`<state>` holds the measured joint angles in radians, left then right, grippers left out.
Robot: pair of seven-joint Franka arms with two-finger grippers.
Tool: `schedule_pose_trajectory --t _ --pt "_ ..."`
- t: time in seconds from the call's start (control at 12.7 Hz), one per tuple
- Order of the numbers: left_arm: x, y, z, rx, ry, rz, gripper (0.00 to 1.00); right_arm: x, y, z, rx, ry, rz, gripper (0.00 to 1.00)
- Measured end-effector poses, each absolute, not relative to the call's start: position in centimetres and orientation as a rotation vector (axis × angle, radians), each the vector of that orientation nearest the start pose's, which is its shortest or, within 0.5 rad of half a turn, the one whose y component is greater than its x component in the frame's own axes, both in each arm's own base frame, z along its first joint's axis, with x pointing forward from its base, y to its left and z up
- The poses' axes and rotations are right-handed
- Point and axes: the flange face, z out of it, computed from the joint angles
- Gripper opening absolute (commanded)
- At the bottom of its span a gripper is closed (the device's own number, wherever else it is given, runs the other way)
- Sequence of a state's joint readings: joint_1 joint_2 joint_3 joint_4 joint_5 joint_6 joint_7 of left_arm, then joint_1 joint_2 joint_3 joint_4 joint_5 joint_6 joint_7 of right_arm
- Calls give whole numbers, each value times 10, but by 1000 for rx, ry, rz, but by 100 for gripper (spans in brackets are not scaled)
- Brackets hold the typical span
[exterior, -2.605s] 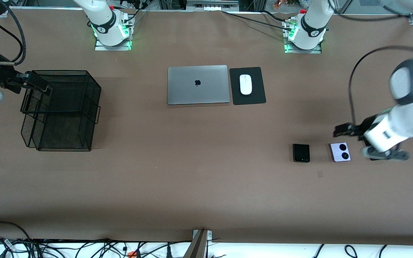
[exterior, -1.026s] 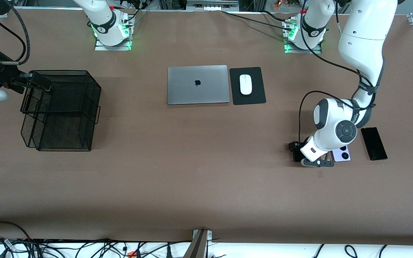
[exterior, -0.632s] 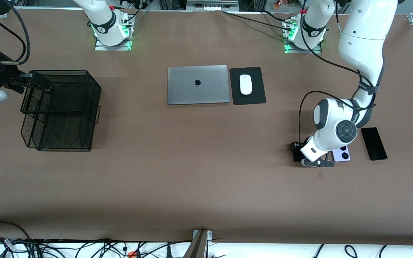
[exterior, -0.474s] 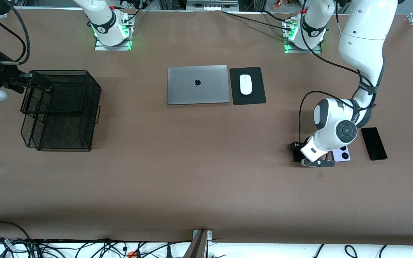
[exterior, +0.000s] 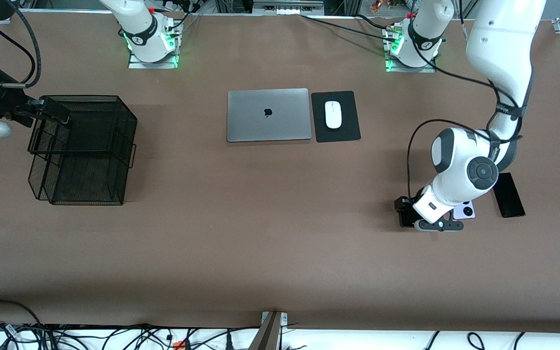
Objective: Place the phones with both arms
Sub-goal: 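Carry the black phone beside the laptop and release it with the left gripper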
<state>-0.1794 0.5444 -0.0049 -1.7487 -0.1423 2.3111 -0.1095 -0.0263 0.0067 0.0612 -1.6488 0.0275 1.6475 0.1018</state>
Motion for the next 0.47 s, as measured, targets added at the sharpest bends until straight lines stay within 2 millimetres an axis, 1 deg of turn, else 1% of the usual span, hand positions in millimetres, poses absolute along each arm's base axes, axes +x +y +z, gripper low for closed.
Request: schedule_pose_trajectory --t 0.08,0.16,0.24,0.32,0.39,0.47 --pt "653 -158 287 -3274 -52 15 36 561 22 591 -3113 107 15 100" --pt "650 -199 309 -3295 -75 8 36 561 22 591 -3112 107 15 100" --pt "645 -242 327 -3312 -101 -18 36 561 22 591 -3112 107 15 100" --pt "639 -284 341 -3328 -130 -46 36 561 23 591 -3112 107 15 100" --pt "633 -322 350 -3344 -156 -65 36 561 23 591 -3112 107 15 100" --pt "626 -355 351 -3355 -181 -66 36 561 23 590 -3112 107 15 100"
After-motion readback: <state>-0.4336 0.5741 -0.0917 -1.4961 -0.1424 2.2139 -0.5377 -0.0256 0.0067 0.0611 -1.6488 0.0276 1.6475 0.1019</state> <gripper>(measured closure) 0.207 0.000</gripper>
